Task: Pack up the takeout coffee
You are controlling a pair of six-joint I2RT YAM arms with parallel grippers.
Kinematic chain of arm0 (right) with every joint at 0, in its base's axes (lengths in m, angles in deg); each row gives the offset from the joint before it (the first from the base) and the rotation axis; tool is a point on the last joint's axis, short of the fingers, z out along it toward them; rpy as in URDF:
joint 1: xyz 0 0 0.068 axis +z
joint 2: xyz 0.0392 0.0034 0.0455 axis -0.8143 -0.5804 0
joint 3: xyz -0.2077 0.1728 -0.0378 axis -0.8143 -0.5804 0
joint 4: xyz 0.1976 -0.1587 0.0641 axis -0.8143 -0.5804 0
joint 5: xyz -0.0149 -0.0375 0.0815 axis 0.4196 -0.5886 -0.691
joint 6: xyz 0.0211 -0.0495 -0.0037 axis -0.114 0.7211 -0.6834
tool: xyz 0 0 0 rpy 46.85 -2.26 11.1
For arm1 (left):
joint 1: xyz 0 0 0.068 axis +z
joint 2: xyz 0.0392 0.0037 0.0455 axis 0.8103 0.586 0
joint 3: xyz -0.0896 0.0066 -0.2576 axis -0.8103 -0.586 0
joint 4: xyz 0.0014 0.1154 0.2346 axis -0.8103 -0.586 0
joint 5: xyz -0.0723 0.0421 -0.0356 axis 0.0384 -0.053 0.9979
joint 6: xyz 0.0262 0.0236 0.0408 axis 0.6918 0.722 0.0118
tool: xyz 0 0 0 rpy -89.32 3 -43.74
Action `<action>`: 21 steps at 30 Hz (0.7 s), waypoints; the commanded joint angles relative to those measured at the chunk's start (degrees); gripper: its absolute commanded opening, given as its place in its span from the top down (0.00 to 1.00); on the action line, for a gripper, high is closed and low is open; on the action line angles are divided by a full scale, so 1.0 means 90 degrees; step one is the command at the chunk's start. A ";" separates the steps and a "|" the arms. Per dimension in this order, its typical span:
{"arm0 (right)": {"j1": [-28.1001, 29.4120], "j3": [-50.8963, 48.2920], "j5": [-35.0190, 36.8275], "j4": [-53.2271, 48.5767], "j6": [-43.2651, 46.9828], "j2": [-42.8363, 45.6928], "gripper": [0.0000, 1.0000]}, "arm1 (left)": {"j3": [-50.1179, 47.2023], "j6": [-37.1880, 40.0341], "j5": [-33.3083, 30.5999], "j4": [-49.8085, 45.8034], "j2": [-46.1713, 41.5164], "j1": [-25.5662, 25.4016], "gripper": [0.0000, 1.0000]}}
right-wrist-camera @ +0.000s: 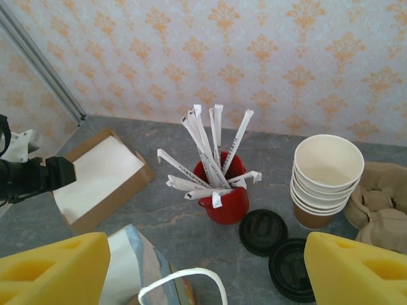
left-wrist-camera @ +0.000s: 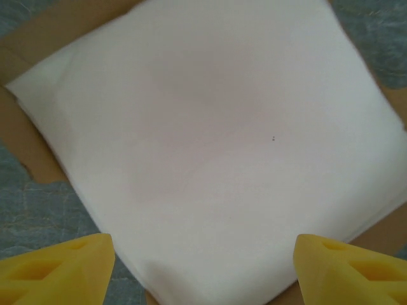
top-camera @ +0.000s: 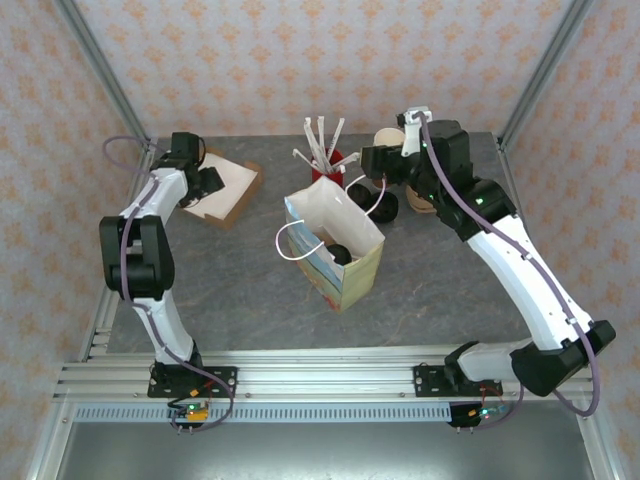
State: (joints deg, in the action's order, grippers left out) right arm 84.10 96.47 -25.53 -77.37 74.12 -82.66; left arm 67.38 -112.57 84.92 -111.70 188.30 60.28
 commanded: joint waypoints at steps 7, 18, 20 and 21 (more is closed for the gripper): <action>0.0010 0.0002 0.0149 0.0180 0.0030 -0.0097 0.19 | 0.0909 0.0208 -0.0211 -0.0623 0.0936 0.0028 0.25; 0.0005 0.0241 -0.0015 0.0046 0.0018 -0.0412 0.19 | 0.0944 0.0116 0.0179 -0.0546 0.1302 0.0029 0.28; 0.0004 0.0255 -0.0027 0.0034 0.0025 -0.0425 0.19 | 0.0934 0.0105 0.0291 -0.0499 0.1344 0.0026 0.30; 0.0004 0.0254 -0.0024 0.0033 0.0021 -0.0428 0.19 | 0.0949 0.0081 0.0332 -0.0496 0.1374 0.0022 0.31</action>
State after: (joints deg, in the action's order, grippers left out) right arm 84.10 96.42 -25.42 -77.05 74.14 -86.79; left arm 74.55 -111.76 86.34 -115.33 199.67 60.28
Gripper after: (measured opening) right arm 0.809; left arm 0.692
